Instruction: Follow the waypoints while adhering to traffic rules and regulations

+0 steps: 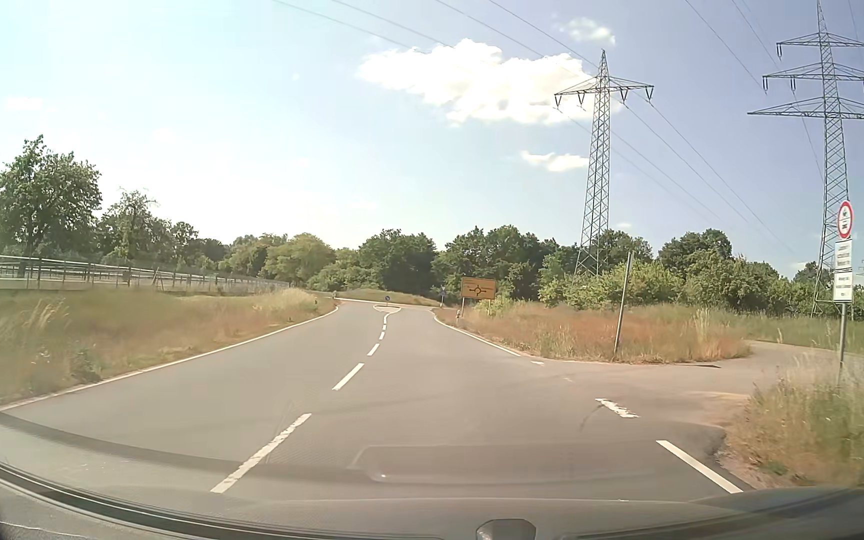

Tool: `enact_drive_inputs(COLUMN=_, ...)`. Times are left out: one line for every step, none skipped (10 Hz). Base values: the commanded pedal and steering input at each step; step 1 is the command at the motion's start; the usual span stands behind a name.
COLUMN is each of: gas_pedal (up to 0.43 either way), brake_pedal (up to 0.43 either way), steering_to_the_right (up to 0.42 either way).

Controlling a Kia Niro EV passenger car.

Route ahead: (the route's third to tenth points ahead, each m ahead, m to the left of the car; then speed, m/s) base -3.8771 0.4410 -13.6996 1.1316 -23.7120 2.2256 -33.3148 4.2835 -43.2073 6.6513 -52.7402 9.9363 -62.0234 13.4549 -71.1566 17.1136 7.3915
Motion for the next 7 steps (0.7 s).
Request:
enact_drive_inputs(gas_pedal=0.0, brake_pedal=0.329, steering_to_the_right=0.01)
enact_drive_inputs(gas_pedal=0.0, brake_pedal=0.329, steering_to_the_right=0.041)
enact_drive_inputs(gas_pedal=0.0, brake_pedal=0.329, steering_to_the_right=0.071)
enact_drive_inputs(gas_pedal=0.0, brake_pedal=0.329, steering_to_the_right=0.103)
enact_drive_inputs(gas_pedal=0.0, brake_pedal=0.329, steering_to_the_right=0.126)
enact_drive_inputs(gas_pedal=0.0, brake_pedal=0.323, steering_to_the_right=0.162)
enact_drive_inputs(gas_pedal=0.0, brake_pedal=0.323, steering_to_the_right=0.198)
